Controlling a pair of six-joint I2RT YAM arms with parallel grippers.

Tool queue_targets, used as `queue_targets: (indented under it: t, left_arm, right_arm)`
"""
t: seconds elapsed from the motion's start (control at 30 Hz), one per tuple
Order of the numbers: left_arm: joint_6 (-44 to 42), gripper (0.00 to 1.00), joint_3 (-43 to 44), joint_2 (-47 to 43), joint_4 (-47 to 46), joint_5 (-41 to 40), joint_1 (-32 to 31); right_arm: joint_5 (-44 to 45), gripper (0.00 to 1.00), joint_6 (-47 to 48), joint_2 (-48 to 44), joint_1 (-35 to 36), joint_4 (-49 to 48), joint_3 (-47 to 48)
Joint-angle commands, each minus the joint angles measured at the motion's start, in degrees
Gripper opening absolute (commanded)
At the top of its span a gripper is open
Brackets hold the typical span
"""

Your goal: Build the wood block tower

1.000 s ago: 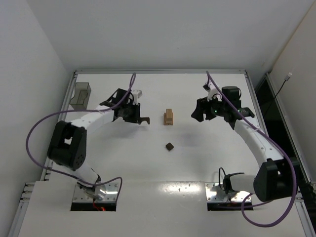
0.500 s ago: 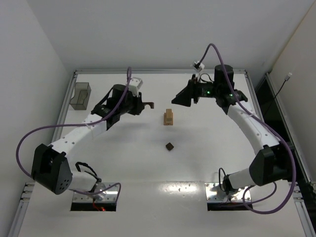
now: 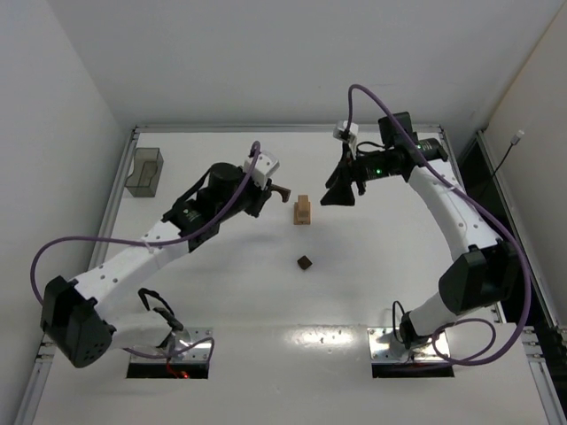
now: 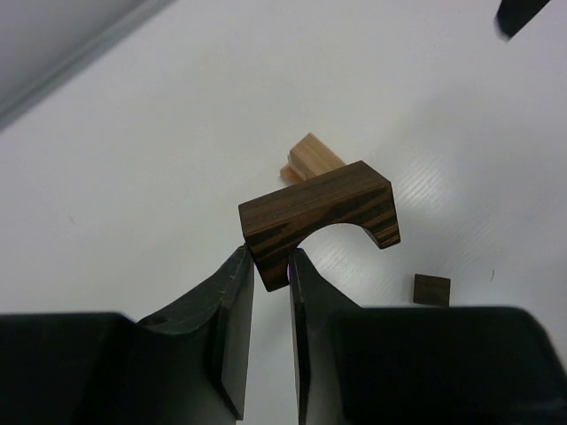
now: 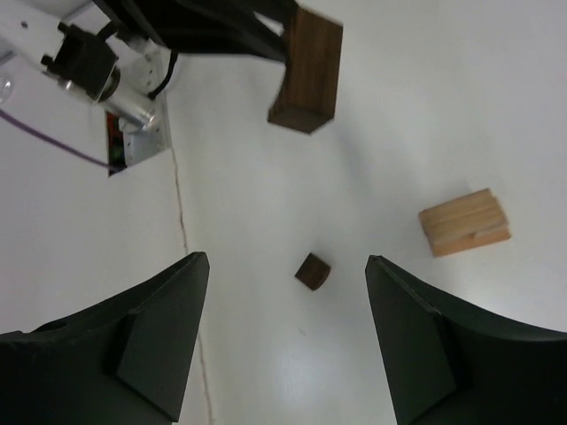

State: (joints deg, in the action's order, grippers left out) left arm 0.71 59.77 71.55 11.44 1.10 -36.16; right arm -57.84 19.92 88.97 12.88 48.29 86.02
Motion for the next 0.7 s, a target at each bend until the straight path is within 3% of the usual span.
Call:
queue_targets:
  t: [0.0,0.13,0.33,0.47,0.67]
  left_arm:
    - [-4.84,0.0,-1.41,-6.5,-8.61,-4.0,-2.85]
    - [-6.25,0.0,-3.34,-9.92,-9.68,-6.02,-7.68]
    - [-8.44,0.0,-5.36,-11.87,-10.3,-8.75,-12.96]
    - [-9.06,0.0,-5.89,-11.87,-10.3,-8.75,-13.67]
    - [-9.06,0.0,-5.89,-11.34,-11.35,-8.75,-14.72]
  right_arm:
    - [-2.88,0.69,10.49,-0.2,0.21,9.01,-0.14]
    - [-7.79,0.69,6.72,-0.2,-0.31,5.6,-0.68]
    - [-15.71,0.69,-10.5,-0.2,-0.15,-5.74,-1.2]
    - [-17.12,0.69,-17.09,-0.73,0.56,-10.75,-0.68]
    - [-12.04,0.71,-16.41,-0.73,1.79,-8.31,1.35]
